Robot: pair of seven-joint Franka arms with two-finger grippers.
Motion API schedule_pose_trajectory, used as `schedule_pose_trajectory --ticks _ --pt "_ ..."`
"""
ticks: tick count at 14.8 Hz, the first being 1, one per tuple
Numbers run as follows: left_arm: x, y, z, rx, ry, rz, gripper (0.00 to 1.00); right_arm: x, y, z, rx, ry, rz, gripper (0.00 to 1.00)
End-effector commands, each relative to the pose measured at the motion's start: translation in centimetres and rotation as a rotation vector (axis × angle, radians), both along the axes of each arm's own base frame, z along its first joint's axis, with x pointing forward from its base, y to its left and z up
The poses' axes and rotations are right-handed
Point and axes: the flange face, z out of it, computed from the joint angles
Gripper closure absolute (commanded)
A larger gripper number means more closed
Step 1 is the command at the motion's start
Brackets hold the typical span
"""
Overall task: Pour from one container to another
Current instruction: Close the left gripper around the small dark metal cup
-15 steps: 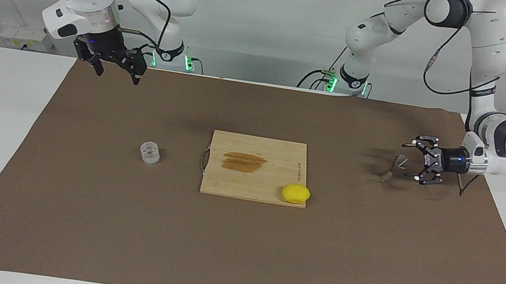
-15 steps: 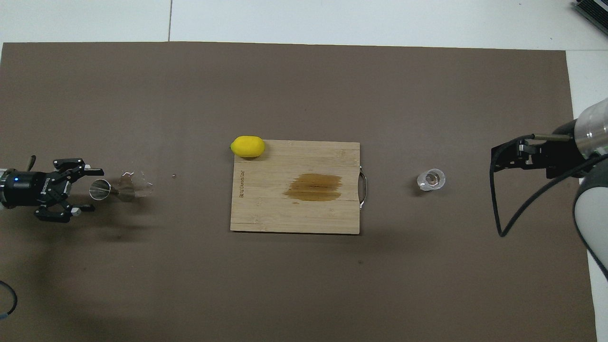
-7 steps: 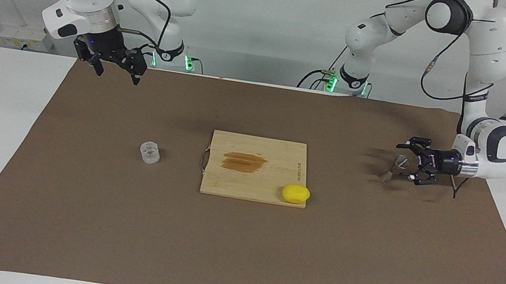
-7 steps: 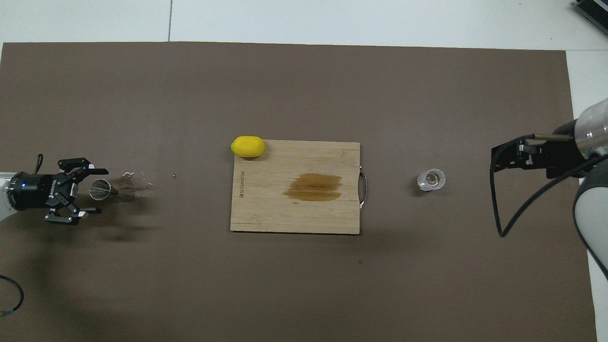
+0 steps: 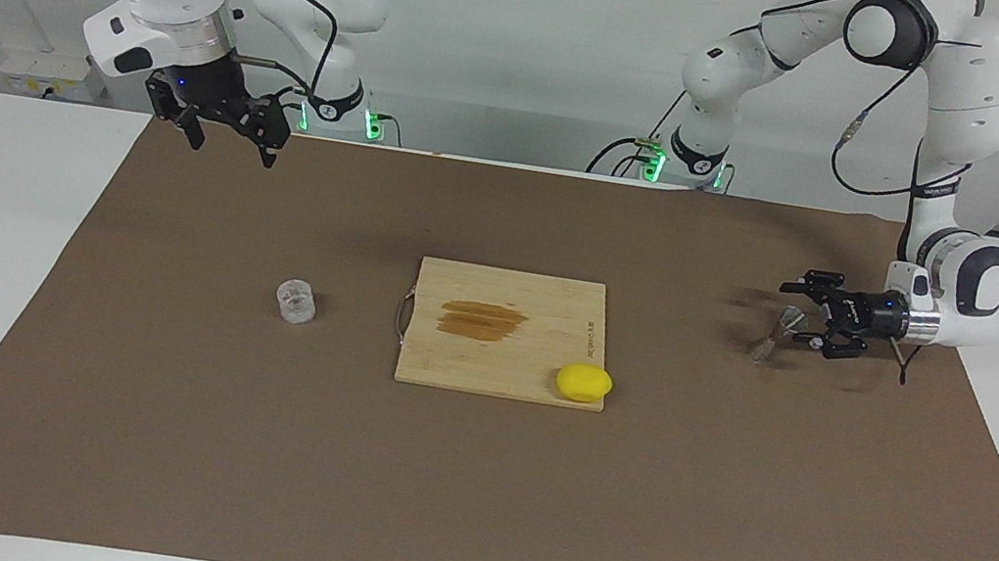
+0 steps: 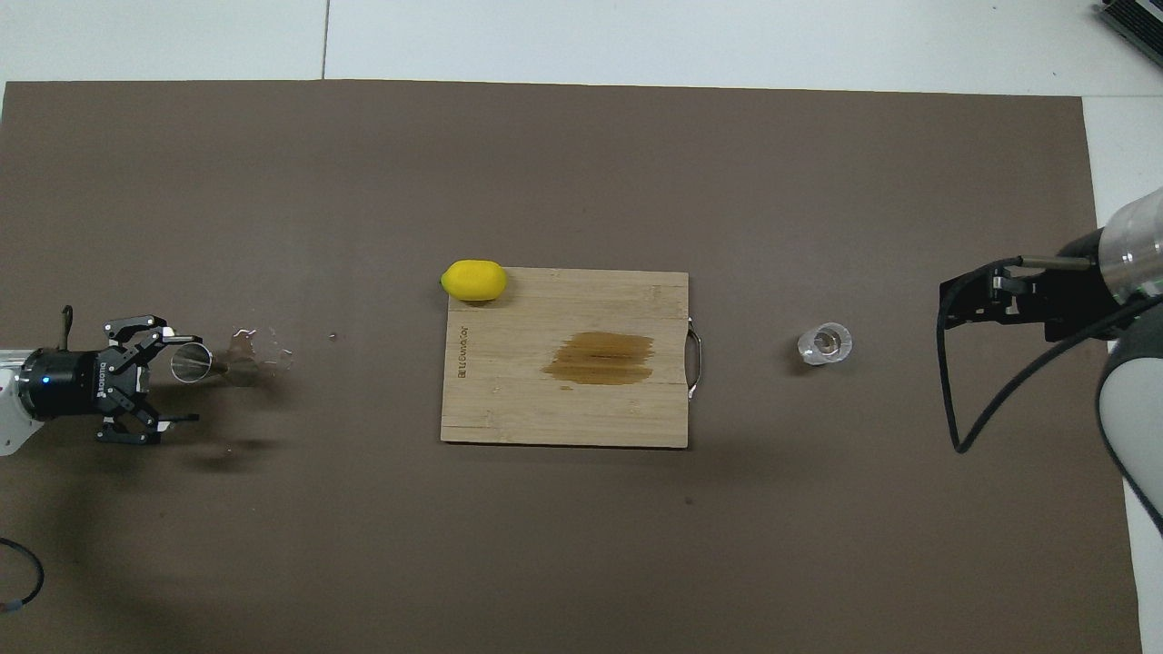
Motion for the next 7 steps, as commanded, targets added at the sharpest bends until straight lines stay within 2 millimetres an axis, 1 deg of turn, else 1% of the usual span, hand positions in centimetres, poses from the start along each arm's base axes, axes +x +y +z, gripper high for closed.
schedule_pose_trajectory --ticks 1,4,7 --pt "-0.61 -0.38 -0.56 -0.014 -0.018 0.022 0.0 0.1 -0.47 0.23 0.0 0.005 0.022 0.0" --pt "-1.04 -0.51 -0.93 -0.022 -0.008 0.041 0.0 0.1 -0.47 0.23 0.0 0.005 0.022 0.0" --pt "-0.46 -0.44 -0.48 -0.044 -0.022 0.076 0.0 0.1 -0.47 0.23 0.0 0.005 0.022 0.0"
